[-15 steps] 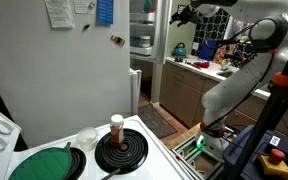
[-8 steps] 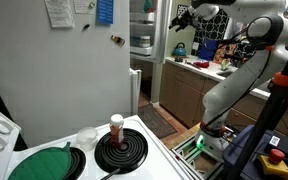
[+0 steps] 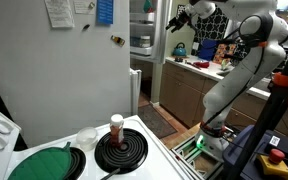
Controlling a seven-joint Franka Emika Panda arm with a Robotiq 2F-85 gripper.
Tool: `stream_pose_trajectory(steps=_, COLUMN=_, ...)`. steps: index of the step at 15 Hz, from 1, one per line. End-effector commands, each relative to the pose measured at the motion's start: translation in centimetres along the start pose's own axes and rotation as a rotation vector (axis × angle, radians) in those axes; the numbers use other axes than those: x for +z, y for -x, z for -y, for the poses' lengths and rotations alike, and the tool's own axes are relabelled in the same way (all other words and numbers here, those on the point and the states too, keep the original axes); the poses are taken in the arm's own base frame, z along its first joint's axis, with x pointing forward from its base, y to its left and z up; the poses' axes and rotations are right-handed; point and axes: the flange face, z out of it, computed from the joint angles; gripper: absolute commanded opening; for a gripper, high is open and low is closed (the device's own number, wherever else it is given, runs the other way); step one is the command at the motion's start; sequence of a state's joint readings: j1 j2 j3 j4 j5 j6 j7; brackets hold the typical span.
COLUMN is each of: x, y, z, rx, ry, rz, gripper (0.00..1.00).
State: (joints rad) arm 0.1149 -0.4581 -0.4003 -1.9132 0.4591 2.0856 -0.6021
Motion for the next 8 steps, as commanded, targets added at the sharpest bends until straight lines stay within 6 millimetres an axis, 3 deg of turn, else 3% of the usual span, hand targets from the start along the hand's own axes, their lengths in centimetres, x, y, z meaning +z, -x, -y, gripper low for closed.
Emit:
stream_pose_trajectory(steps=1, x=0.98, y=-0.95, z=-0.13, rx=-0.044, ry=-0.074, rz=0.007, gripper=1.00)
stream_pose_trajectory(steps=8, x=1.48, y=-1.38, z=0.40, rx=-0.081, ry=-0.162, rz=0.031, gripper=1.00)
